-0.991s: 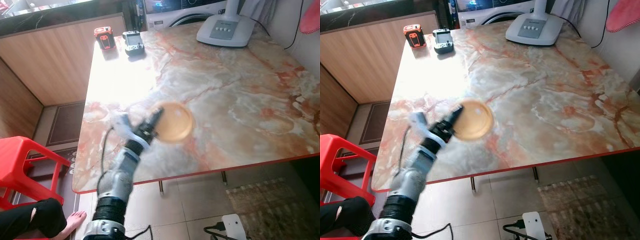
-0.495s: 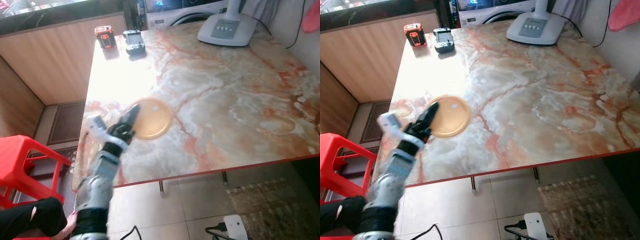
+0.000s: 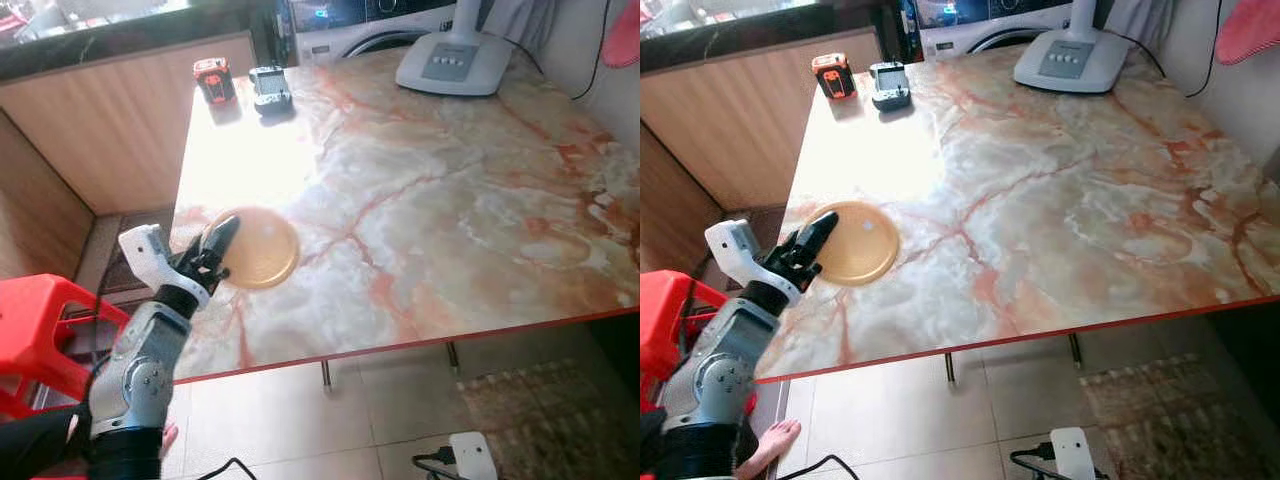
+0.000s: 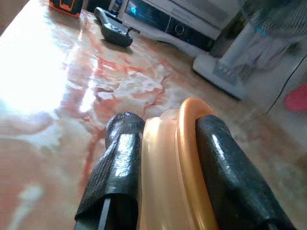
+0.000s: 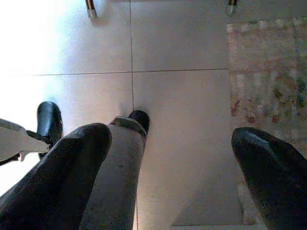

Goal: Restocking fridge

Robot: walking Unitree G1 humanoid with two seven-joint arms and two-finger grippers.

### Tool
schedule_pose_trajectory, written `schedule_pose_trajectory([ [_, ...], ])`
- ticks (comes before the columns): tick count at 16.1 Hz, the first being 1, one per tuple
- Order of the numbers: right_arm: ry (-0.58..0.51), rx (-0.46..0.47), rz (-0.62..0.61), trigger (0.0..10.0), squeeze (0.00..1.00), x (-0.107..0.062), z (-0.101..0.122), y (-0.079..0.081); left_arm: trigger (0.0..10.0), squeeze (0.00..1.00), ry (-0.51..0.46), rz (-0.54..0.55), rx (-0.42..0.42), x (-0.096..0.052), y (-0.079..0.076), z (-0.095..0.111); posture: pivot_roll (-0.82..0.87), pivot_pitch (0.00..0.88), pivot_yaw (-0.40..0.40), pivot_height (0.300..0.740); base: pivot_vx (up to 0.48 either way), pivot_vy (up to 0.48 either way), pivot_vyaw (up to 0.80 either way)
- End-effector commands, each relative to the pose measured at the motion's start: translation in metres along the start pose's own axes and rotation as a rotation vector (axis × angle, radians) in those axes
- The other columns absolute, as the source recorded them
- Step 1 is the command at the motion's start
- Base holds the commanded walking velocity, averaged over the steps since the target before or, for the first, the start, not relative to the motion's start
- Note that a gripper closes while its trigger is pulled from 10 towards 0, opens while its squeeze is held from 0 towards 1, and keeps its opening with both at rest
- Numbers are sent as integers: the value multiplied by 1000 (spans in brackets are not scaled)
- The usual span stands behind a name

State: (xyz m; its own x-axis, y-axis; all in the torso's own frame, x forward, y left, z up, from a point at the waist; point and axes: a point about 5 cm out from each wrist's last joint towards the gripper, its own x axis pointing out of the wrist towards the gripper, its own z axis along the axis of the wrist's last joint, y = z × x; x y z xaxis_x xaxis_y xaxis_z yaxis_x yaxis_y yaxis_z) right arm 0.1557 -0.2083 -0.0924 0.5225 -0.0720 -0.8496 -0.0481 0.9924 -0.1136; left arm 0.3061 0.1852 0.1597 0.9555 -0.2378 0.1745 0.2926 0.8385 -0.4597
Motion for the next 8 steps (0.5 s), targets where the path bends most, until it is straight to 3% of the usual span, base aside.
schedule_pose_trajectory([
  [1,17,14,10,10000,0,-1,-7,5,10000,0,4,-24,63,2,2,7,-29,67,114,740,0,0,0],
  [3,15,11,15,10000,0,-1,-6,6,10000,0,-23,-46,69,15,-3,15,-47,71,123,740,0,0,0],
  [8,9,29,12,10000,0,-1,-7,7,10000,0,-36,-12,-19,15,-14,1,-47,62,130,740,0,0,0],
])
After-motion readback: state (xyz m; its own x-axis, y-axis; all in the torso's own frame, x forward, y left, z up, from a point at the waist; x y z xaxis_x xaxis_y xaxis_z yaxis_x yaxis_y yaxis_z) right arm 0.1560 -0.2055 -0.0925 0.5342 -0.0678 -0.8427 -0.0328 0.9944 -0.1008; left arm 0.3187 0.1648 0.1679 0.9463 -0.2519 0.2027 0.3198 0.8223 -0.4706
